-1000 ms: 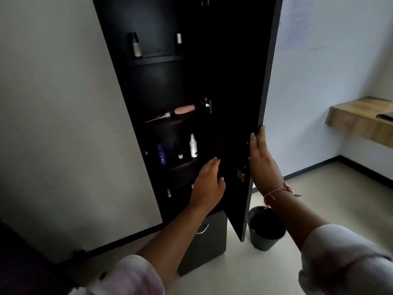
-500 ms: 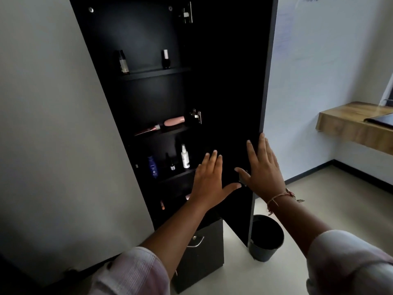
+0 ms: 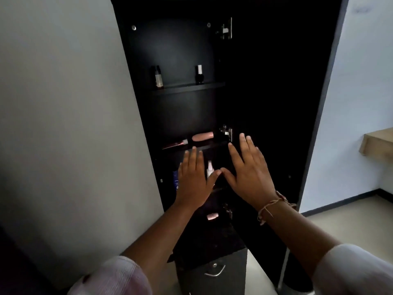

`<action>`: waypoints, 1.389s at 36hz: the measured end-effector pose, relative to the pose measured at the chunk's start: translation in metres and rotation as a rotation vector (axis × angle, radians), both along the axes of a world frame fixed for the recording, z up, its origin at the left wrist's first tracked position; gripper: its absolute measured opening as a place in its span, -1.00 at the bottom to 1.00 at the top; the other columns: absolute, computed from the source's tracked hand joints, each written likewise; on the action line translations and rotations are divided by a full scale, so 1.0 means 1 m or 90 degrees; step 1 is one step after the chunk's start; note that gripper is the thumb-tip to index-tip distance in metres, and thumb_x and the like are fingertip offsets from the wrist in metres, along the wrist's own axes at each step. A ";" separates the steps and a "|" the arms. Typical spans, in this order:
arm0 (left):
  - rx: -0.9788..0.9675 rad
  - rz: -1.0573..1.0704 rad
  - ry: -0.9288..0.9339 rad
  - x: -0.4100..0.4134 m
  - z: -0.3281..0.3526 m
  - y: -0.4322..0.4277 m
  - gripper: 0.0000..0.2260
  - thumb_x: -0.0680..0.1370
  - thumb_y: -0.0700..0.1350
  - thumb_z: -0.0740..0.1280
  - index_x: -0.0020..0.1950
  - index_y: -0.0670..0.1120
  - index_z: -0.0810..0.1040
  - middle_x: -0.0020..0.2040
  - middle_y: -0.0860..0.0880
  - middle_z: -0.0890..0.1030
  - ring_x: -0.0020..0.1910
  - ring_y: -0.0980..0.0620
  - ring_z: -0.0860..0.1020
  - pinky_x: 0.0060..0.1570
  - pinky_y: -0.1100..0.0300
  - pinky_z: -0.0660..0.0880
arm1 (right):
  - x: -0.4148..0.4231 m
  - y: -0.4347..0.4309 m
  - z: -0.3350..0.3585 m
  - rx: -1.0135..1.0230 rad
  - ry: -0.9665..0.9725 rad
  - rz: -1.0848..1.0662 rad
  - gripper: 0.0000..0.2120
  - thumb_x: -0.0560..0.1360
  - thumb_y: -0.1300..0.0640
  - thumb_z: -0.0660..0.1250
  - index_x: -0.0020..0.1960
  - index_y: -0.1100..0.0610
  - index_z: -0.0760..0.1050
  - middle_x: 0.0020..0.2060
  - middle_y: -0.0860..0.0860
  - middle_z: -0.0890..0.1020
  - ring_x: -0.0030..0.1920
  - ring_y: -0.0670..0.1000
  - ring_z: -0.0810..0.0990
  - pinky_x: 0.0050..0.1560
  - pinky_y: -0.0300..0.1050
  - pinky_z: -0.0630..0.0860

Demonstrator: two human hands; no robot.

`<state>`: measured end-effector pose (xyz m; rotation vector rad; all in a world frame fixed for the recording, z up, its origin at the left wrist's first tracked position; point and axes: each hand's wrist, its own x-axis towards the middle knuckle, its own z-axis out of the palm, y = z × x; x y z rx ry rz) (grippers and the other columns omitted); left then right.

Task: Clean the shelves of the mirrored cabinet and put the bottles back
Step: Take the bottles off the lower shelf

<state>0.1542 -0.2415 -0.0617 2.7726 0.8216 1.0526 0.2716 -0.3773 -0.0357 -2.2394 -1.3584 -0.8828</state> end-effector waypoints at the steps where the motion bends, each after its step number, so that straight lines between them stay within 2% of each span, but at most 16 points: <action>1: 0.003 0.004 -0.017 0.000 0.007 0.011 -0.21 0.53 0.42 -0.16 0.57 -0.11 0.06 0.60 -0.09 0.00 0.57 -0.06 -0.09 0.51 -0.12 0.06 | 0.001 0.012 0.006 0.005 0.002 0.009 -0.34 0.56 -0.26 0.07 0.52 0.09 0.10 0.54 0.18 0.02 0.54 0.14 -0.01 0.49 0.10 0.15; 5: 0.021 0.018 -0.080 0.005 0.037 0.063 -0.26 0.56 0.37 -0.02 0.52 -0.16 0.19 0.57 -0.13 0.13 0.56 -0.09 0.06 0.47 -0.05 0.12 | 0.008 0.066 0.039 0.072 0.025 0.042 -0.38 0.54 -0.23 0.17 0.46 0.12 0.27 0.50 0.17 0.18 0.49 0.12 0.18 0.43 -0.01 0.23; 9: 0.065 0.027 -0.116 0.017 0.078 0.120 -0.34 0.55 0.14 0.29 0.49 -0.23 0.24 0.53 -0.20 0.21 0.51 -0.18 0.17 0.46 -0.06 0.19 | 0.022 0.124 0.081 0.146 0.080 0.067 -0.44 0.52 -0.18 0.23 0.37 0.16 0.38 0.44 0.20 0.29 0.42 0.18 0.29 0.40 0.02 0.31; 14: 0.106 0.016 -0.195 0.031 0.139 0.179 -0.39 0.55 0.00 0.32 0.48 -0.28 0.23 0.48 -0.26 0.27 0.46 -0.22 0.23 0.47 -0.07 0.19 | 0.051 0.186 0.136 0.196 0.149 0.064 -0.45 0.53 -0.16 0.23 0.37 0.20 0.37 0.39 0.22 0.35 0.37 0.21 0.34 0.39 0.02 0.31; 18: 0.114 0.002 -0.251 0.042 0.181 0.212 -0.40 0.55 -0.06 0.33 0.47 -0.31 0.22 0.45 -0.29 0.29 0.44 -0.24 0.25 0.46 -0.03 0.20 | 0.071 0.222 0.172 0.250 0.161 0.075 -0.53 0.53 -0.07 0.27 0.25 0.27 0.42 0.20 0.23 0.49 0.19 0.21 0.49 0.22 0.00 0.42; 23: 0.095 0.004 -0.305 0.059 0.218 0.241 -0.45 0.54 -0.09 0.34 0.44 -0.28 0.25 0.42 -0.26 0.31 0.41 -0.21 0.27 0.43 0.01 0.23 | 0.100 0.257 0.200 0.267 0.272 0.024 -0.52 0.51 -0.09 0.32 0.23 0.27 0.44 0.12 0.22 0.57 0.14 0.20 0.55 0.11 -0.04 0.48; 25: 0.063 0.015 -0.322 0.066 0.227 0.251 -0.43 0.54 -0.08 0.35 0.45 -0.28 0.22 0.42 -0.25 0.31 0.39 -0.20 0.27 0.39 0.05 0.22 | 0.111 0.269 0.204 0.261 0.315 0.014 -0.50 0.49 -0.10 0.34 0.23 0.26 0.44 0.12 0.20 0.59 0.15 0.19 0.56 0.12 -0.05 0.51; 29: -0.030 0.027 -0.358 0.078 0.238 0.268 -0.43 0.52 -0.06 0.40 0.40 -0.27 0.26 0.34 -0.23 0.37 0.31 -0.16 0.37 0.28 0.09 0.34 | 0.126 0.287 0.211 0.252 0.309 0.006 -0.48 0.46 -0.09 0.38 0.24 0.26 0.43 0.14 0.21 0.58 0.16 0.19 0.55 0.14 -0.04 0.50; 33: -0.138 0.002 -0.391 0.086 0.246 0.281 -0.45 0.49 0.01 0.45 0.32 -0.23 0.32 0.25 -0.18 0.45 0.20 -0.11 0.48 0.16 0.08 0.49 | 0.134 0.303 0.219 0.250 0.294 0.003 -0.51 0.44 -0.09 0.40 0.18 0.25 0.45 0.10 0.21 0.59 0.12 0.20 0.57 0.06 -0.04 0.53; 38: -0.261 -0.015 -0.410 0.088 0.253 0.291 -0.53 0.48 -0.01 0.47 0.25 -0.19 0.40 0.16 -0.09 0.53 0.08 -0.03 0.54 0.02 0.14 0.53 | 0.144 0.314 0.223 0.258 0.306 -0.036 -0.51 0.43 -0.12 0.38 0.18 0.20 0.43 0.11 0.19 0.58 0.11 0.22 0.58 -0.02 -0.06 0.50; 41: -0.315 -0.014 -0.413 0.090 0.254 0.300 -0.58 0.48 -0.01 0.47 0.23 -0.19 0.47 0.13 -0.10 0.57 0.04 -0.06 0.57 -0.06 0.12 0.58 | 0.150 0.321 0.223 0.260 0.322 -0.028 -0.55 0.45 -0.13 0.36 0.14 0.20 0.47 0.08 0.18 0.60 0.08 0.20 0.59 -0.06 -0.10 0.48; 43: -0.319 -0.009 -0.404 0.092 0.253 0.305 -0.59 0.47 -0.02 0.48 0.23 -0.17 0.51 0.12 -0.11 0.60 0.02 -0.06 0.58 0.01 0.08 0.58 | 0.154 0.325 0.222 0.258 0.333 -0.016 -0.59 0.45 -0.13 0.35 0.10 0.17 0.51 0.05 0.16 0.62 0.06 0.19 0.60 -0.09 -0.15 0.44; 46: -0.303 -0.017 -0.398 0.092 0.251 0.306 -0.63 0.47 -0.04 0.48 0.20 -0.16 0.55 0.09 -0.09 0.61 -0.02 -0.03 0.59 -0.05 0.14 0.55 | 0.157 0.329 0.221 0.252 0.333 -0.022 -0.64 0.44 -0.11 0.35 0.08 0.13 0.55 0.04 0.15 0.63 0.05 0.20 0.61 -0.09 -0.14 0.45; 50: -0.283 -0.017 -0.388 0.091 0.250 0.304 -0.67 0.46 -0.03 0.49 0.13 -0.18 0.59 0.04 -0.11 0.63 -0.04 -0.04 0.61 0.00 0.06 0.59 | 0.159 0.330 0.219 0.246 0.322 -0.024 -0.68 0.44 -0.07 0.34 0.10 0.08 0.55 0.05 0.14 0.63 0.05 0.20 0.61 -0.09 -0.13 0.46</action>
